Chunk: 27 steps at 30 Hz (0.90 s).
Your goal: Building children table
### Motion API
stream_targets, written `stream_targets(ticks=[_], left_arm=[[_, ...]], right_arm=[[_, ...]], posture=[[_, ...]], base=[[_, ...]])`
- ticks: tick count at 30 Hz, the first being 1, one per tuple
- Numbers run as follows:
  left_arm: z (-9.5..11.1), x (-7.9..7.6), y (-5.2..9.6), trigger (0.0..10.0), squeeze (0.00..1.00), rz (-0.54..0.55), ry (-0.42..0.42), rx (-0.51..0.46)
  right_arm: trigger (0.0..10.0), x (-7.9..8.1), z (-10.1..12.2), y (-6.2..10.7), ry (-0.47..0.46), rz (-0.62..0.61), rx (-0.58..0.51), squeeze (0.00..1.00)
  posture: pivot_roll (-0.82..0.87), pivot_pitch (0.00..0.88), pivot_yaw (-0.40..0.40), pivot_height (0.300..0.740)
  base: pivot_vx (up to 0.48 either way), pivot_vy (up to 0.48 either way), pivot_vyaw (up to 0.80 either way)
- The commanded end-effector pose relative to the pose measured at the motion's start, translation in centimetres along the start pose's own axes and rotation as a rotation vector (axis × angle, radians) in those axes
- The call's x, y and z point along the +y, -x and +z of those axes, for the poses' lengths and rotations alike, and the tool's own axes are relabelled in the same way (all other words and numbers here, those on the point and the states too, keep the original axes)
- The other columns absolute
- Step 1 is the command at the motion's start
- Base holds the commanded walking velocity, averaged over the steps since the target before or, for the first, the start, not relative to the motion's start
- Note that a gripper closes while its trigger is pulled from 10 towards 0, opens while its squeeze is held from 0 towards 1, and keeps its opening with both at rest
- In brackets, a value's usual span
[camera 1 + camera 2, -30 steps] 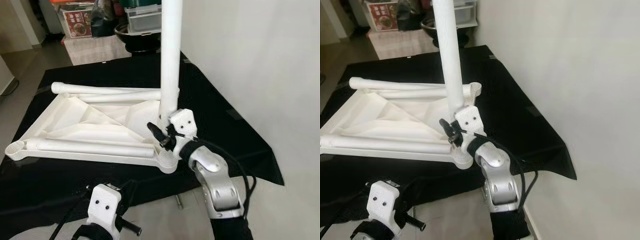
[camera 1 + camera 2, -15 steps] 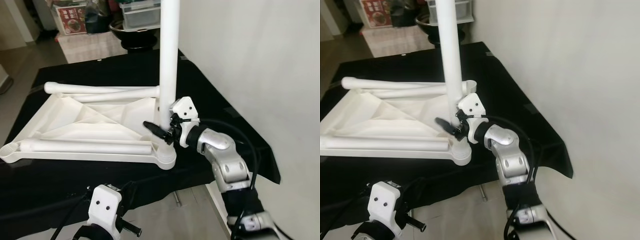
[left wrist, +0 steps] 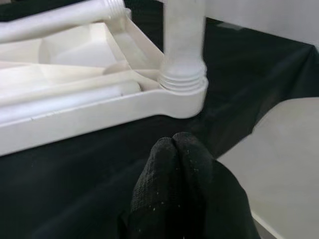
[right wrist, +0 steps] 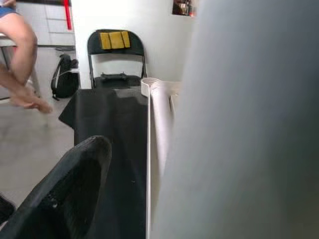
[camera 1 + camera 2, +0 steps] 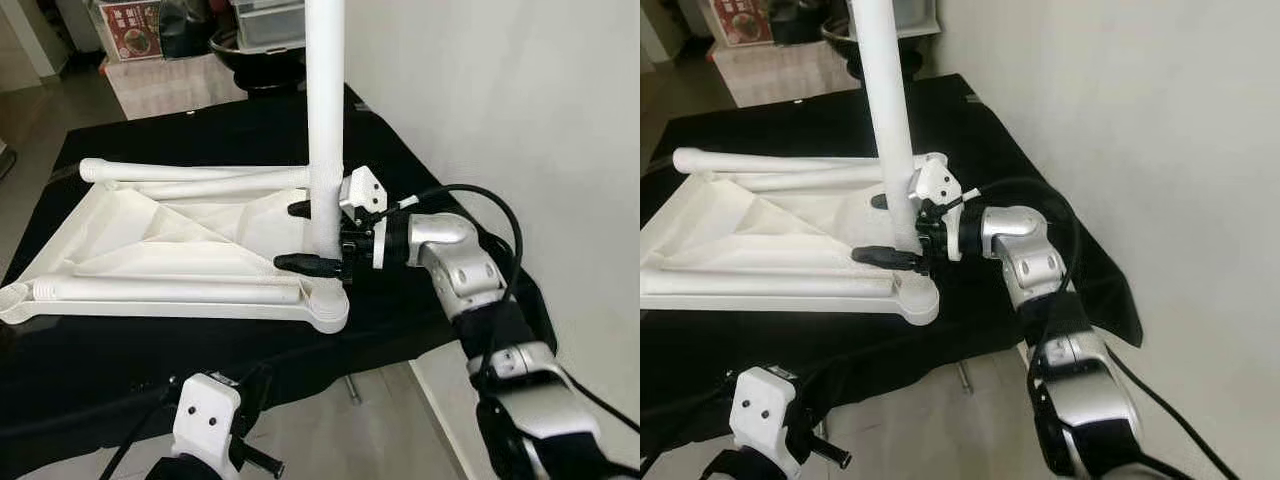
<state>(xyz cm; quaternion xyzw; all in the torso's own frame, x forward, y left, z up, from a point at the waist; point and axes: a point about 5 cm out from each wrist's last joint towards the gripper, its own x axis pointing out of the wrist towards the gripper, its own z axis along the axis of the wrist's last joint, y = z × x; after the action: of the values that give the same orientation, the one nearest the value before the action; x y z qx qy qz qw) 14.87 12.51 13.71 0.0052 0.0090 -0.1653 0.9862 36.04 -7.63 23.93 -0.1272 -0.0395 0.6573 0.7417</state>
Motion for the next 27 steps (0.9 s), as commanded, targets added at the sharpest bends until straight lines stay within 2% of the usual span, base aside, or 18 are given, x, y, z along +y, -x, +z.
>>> stream_targets(ticks=[1,2,4,5,11,19,22,23,24,26,27], left_arm=[[0.0,-0.2,0.3,10.0,0.00,-0.004,0.007,0.011],[0.1,-0.2,0.3,10.0,0.00,-0.004,0.008,0.011],[0.1,-0.3,0.4,10.0,0.00,-0.004,0.008,0.011],[0.1,-0.3,0.4,10.0,0.00,-0.005,0.011,0.013],[0.2,-0.4,0.5,10.0,0.00,-0.008,0.020,0.016],[0.1,-0.4,0.4,10.0,0.00,-0.008,0.022,0.016],[0.0,-0.2,0.1,10.0,0.00,-0.009,0.022,0.016],[0.0,-0.2,0.1,10.0,0.00,-0.009,0.022,0.016],[0.0,-0.2,0.1,10.0,0.00,-0.010,0.021,0.015],[0.0,-0.2,0.1,10.0,0.00,-0.010,0.021,0.015],[0.0,-0.1,0.1,10.0,0.00,-0.010,0.020,0.016]], right_arm=[[10.0,0.1,0.3,-1.1,0.012,0.049,-0.007,0.00],[6.8,0.0,0.3,-1.2,0.012,0.053,-0.008,0.00],[6.8,-0.1,0.3,-1.2,0.010,0.068,-0.006,0.00],[0.0,-0.1,0.3,-1.2,0.004,0.098,-0.010,0.00],[0.0,-0.2,0.4,-1.0,-0.005,0.134,-0.016,0.00],[0.0,-0.6,0.0,-0.3,0.010,0.056,-0.031,0.00],[0.0,-1.0,-1.0,1.4,0.037,-0.236,-0.007,0.00],[0.0,-1.0,-1.0,1.4,0.037,-0.236,-0.007,0.00],[0.0,-0.5,-2.0,1.4,0.004,-0.428,0.026,0.00],[0.0,-0.5,-2.0,1.4,0.004,-0.428,0.026,0.00],[0.0,0.0,-2.7,1.5,-0.021,-0.612,0.066,0.00]], posture=[[0.08,0.144,0.022,0.740],[0.08,0.144,0.022,0.740],[0.08,0.149,0.021,0.740],[0.08,0.153,0.021,0.740],[0.08,0.156,0.020,0.740],[0.07,0.151,0.024,0.740],[0.05,0.144,0.024,0.740],[0.05,0.144,0.024,0.740],[0.05,0.141,0.023,0.740],[0.05,0.141,0.023,0.740],[0.05,0.141,0.025,0.740]], base=[[0.000,0.000,0.00],[0.000,0.000,0.00],[0.000,0.000,0.00],[0.000,0.000,0.00],[0.000,0.000,0.00],[0.000,0.000,0.00],[0.000,0.000,0.00],[0.000,0.000,0.00],[0.000,0.000,0.00],[0.000,0.000,0.00],[0.000,0.000,0.00]])
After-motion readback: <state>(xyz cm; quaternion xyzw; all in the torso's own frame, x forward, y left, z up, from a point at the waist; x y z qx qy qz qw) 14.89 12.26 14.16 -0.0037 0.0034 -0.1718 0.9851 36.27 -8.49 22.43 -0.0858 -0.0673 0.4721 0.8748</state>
